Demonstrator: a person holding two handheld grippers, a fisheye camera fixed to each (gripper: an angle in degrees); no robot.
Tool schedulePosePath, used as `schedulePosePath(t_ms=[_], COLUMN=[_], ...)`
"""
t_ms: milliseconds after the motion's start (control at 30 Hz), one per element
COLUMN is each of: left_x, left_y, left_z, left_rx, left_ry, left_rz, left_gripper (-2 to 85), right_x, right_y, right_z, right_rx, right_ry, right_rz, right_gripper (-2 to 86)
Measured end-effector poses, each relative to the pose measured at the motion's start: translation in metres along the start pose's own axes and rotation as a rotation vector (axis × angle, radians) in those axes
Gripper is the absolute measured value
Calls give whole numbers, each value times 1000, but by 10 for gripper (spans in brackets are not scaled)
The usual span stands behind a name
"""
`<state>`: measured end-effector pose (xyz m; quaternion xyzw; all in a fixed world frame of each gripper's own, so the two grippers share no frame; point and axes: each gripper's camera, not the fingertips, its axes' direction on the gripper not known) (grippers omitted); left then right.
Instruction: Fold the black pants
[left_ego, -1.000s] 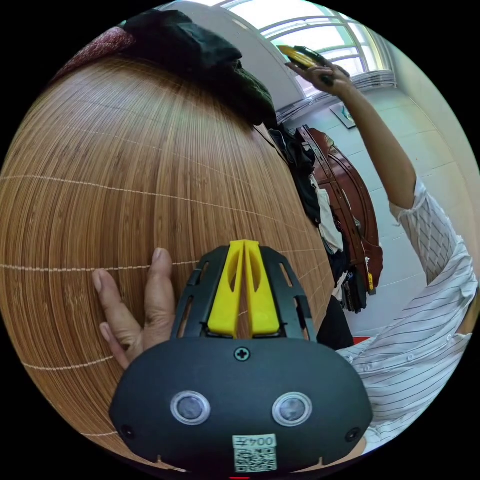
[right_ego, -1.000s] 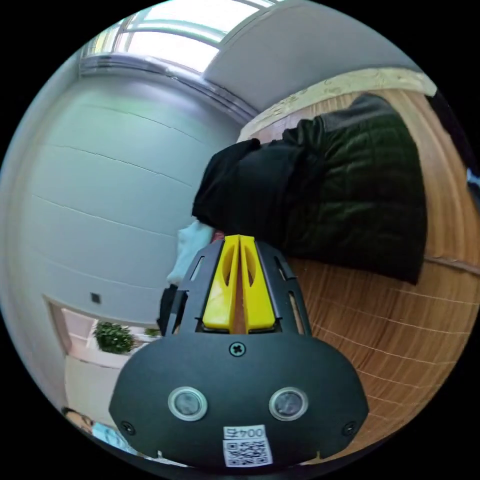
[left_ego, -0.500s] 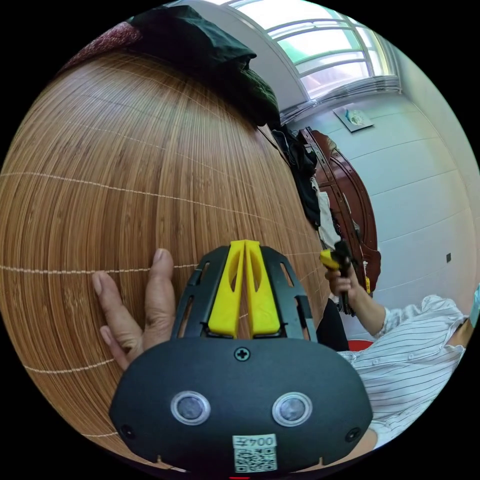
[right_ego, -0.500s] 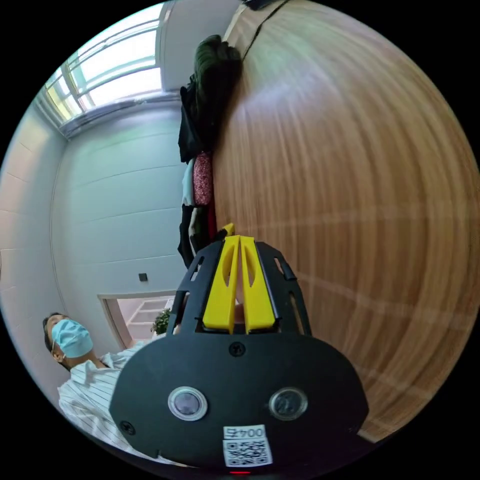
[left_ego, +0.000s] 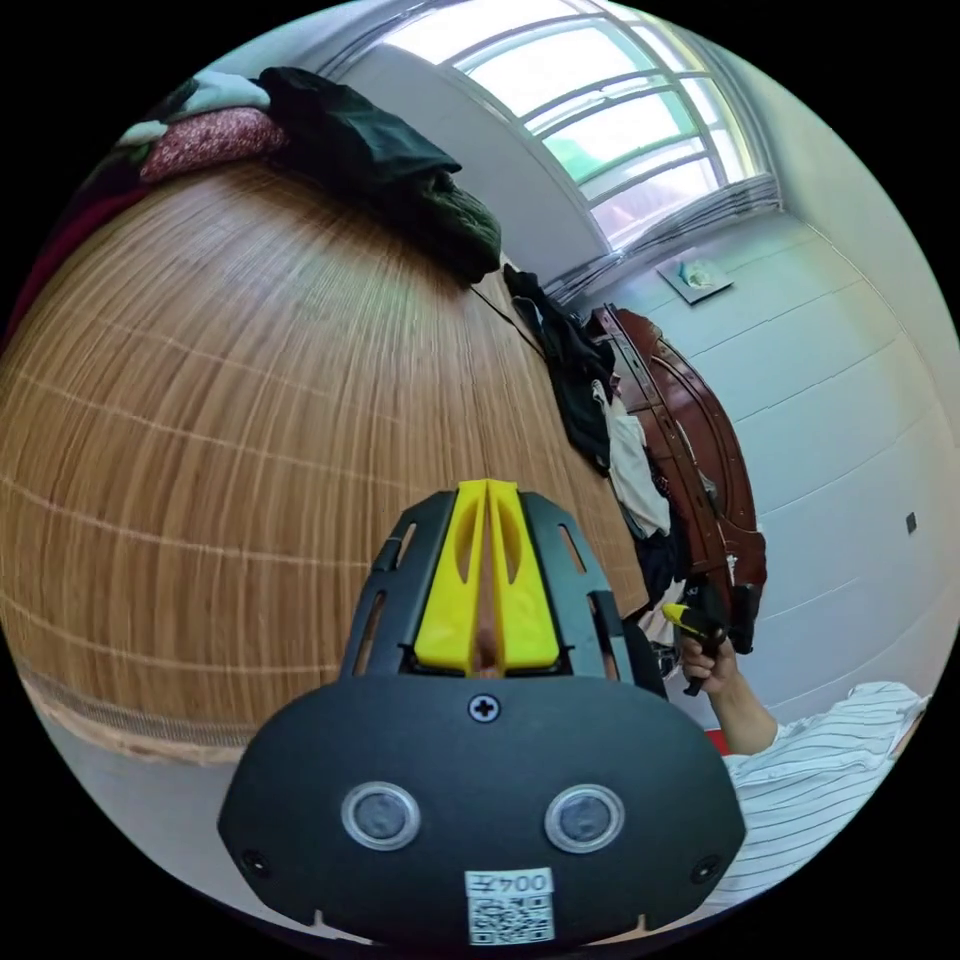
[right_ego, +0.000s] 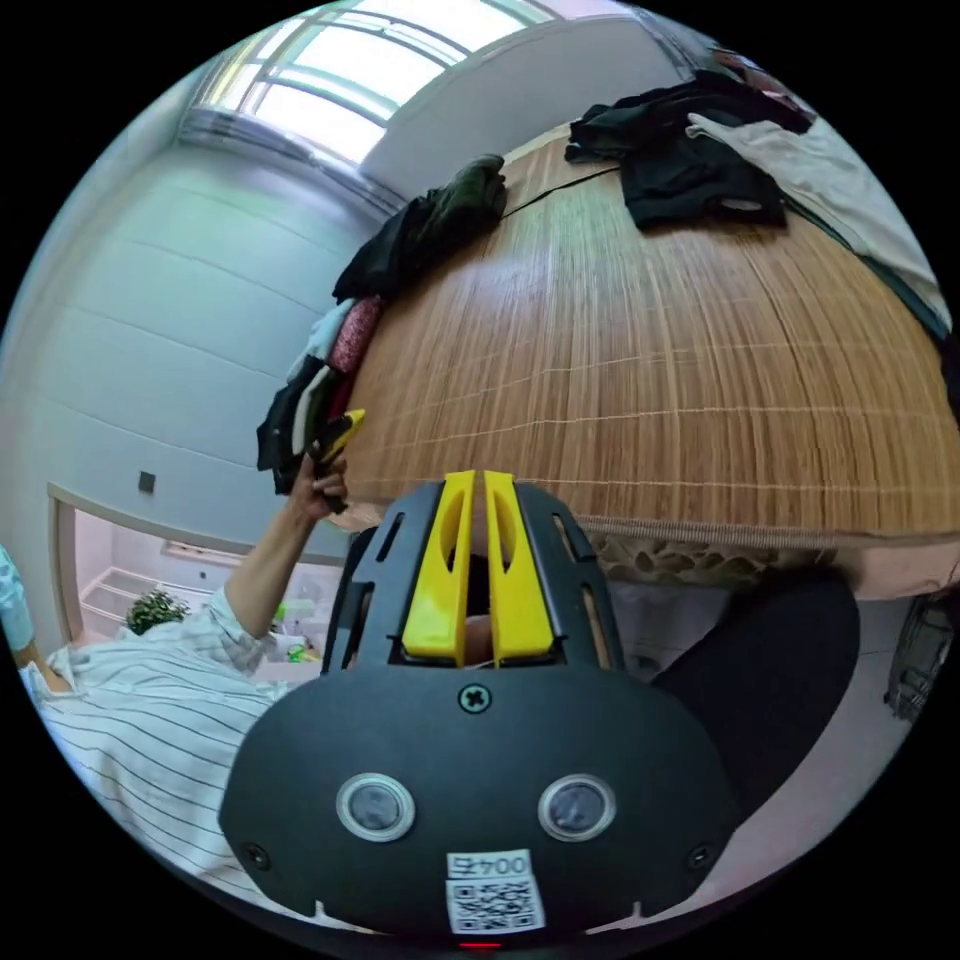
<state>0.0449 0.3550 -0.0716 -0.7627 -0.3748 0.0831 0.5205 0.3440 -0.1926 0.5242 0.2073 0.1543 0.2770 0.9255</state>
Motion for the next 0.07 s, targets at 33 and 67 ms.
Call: schedulePosePath(t_ms=[33,67], left_x=[12,21], left_y=[14,25], left_z=[3,7], left_rx=[-9,-10], left_ry=[-11,-25], left_rz=[-2,-1], left_gripper=[7,8], right_x=[4,7], right_y=[4,7], right_z=[-3,-3], right_rx=[23,39], right_ry=[-37,-69], right_rz=[18,34], right_gripper=[39,49])
